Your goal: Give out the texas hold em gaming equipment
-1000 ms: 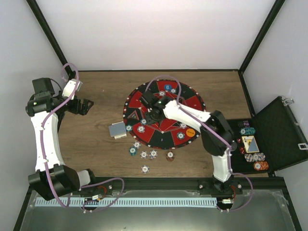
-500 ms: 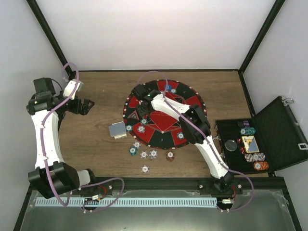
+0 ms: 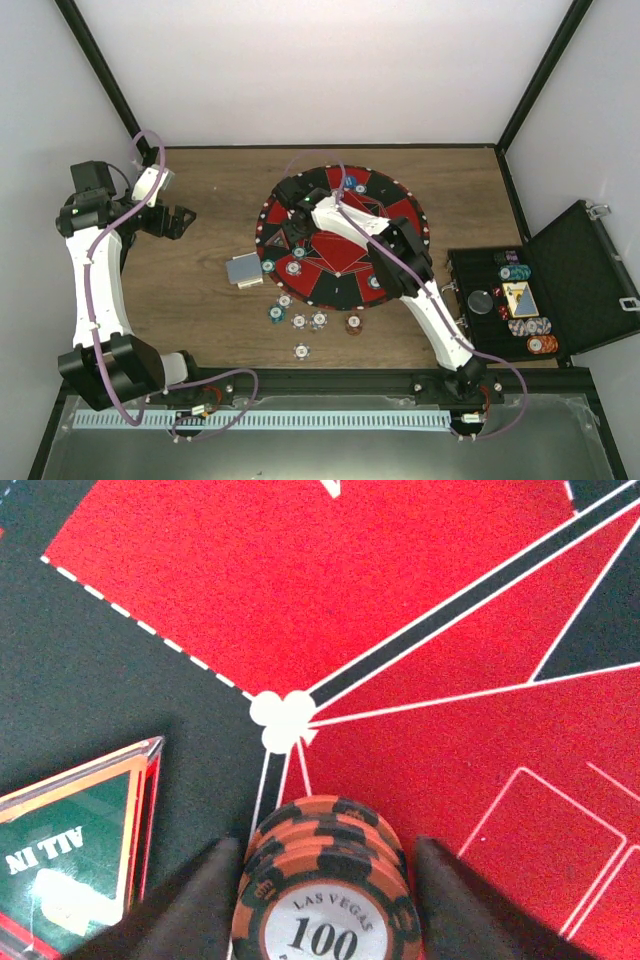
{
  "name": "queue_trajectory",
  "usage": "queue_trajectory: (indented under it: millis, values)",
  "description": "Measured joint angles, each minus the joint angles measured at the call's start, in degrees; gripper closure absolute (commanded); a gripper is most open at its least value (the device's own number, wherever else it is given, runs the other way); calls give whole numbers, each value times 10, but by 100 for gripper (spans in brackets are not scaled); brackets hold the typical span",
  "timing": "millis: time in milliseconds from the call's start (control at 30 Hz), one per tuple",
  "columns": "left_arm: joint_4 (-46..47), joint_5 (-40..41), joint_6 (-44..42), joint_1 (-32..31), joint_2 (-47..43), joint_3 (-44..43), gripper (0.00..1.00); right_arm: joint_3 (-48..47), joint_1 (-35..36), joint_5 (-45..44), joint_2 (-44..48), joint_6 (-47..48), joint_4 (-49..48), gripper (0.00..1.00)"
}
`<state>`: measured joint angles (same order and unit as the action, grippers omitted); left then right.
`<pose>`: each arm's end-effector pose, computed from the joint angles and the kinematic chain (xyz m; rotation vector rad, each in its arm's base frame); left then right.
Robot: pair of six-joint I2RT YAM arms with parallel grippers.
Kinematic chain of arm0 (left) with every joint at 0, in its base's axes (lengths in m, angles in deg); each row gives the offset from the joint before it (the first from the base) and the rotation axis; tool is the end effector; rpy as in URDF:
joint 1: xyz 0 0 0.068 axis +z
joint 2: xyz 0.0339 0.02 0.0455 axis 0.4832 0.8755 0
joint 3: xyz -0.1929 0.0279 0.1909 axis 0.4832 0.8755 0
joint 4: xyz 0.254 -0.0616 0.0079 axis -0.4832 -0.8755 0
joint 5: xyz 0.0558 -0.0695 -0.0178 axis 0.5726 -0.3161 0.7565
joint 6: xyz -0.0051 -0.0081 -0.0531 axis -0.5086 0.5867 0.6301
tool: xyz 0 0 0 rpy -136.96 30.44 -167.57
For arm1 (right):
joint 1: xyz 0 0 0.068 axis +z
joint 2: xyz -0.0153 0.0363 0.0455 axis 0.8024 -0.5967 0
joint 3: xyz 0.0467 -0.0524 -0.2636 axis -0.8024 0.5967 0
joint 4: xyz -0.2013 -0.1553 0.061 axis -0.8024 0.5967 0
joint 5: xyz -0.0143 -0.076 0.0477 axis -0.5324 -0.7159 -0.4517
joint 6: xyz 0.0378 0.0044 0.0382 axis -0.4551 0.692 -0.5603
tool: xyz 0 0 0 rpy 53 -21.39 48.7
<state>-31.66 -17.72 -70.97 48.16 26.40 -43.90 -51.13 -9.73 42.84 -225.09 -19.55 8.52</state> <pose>0.2321 0.0605 0.3639 0.5319 2.2822 -0.2870 0.3736 0.3494 0.1552 -0.6807 2.6111 0.1031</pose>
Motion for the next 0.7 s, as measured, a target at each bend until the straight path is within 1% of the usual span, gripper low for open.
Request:
queue_trajectory:
  millis: [33,100,300,400,467,533,700]
  values:
    - [0,0,0,0,1,0,0,0,0,0,0,0,0,35]
    - [0,0,0,0,1,0,0,0,0,0,0,3,2,32]
    - [0,0,0,0,2,0,0,-1,0,-12,11,10,11,32]
    - [-1,0,1,0,2,0,0,-1,0,-18,40,11,22,31]
    - [-1,0,2,0,2,0,0,22,0,-21,84,10,17,29]
    - [-3,0,2,0,2,0,0,77,1,-23,153,6,10,27]
    - [-5,-1,4,0,2,0,0,262,17,-25,353,-17,-15,18]
